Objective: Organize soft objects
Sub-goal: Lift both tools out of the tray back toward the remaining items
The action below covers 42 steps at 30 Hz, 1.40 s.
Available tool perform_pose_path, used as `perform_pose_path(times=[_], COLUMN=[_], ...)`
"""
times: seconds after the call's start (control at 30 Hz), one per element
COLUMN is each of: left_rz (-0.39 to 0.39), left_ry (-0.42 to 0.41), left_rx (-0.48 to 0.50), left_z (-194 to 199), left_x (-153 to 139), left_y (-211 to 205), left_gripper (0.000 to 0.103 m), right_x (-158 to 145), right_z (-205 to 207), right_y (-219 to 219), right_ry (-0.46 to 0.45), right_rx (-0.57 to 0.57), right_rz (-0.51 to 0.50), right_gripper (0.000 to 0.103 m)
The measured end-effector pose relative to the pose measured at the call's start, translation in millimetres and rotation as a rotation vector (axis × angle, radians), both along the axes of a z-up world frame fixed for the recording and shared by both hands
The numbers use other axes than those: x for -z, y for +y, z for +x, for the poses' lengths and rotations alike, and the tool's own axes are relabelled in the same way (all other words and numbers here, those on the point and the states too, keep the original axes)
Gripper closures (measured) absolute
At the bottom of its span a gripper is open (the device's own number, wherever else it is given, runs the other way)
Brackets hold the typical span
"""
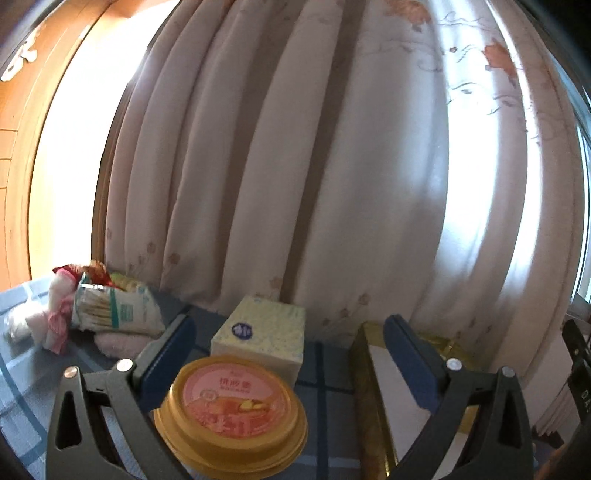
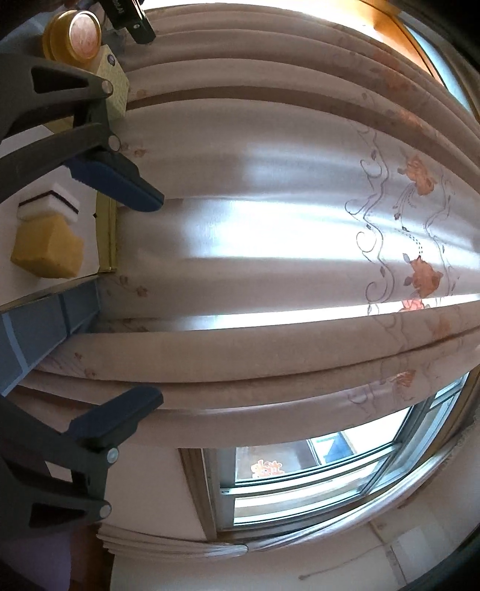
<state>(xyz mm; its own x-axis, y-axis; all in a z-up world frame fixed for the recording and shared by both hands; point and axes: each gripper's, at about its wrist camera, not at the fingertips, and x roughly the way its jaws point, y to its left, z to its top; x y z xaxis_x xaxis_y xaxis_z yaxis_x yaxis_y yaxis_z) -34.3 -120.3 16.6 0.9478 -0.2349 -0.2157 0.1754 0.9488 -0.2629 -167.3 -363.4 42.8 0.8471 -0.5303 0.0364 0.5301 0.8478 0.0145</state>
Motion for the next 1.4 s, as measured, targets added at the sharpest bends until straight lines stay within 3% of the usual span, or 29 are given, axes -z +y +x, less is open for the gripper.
perform_pose_path(times=[0.43,0.8,0.97,1.4], left_rz=[-0.038,0.19,0.25,0.217], left_ry=[0.065,-0.058,-0.09,-0.016], left_rx=[-0.01,-0.085,-0.097,-0.184], left_z=[7.2,-4.1,-7.7,5.0], left_x=[8.2,-3.5,-6.0,-1.2], left_y=[17.9,36.7,53.4,125.8], left_gripper=[0.0,0.001,0.001,0.001], right_x=[0.4,1.1,-1.2,0.8], right_z=[5.3,12.2,-1.7,36.2], right_y=[2.9,18.6,45.3,121.6], right_ry=[0.027,0.062,-0.059,-0.051], right_rx=[0.01,0.042,0.053,-0.136], right_rz=[-0.012,-0.062,-0.054,0.031], right_gripper=[0.006,0.006,0.006,0.006])
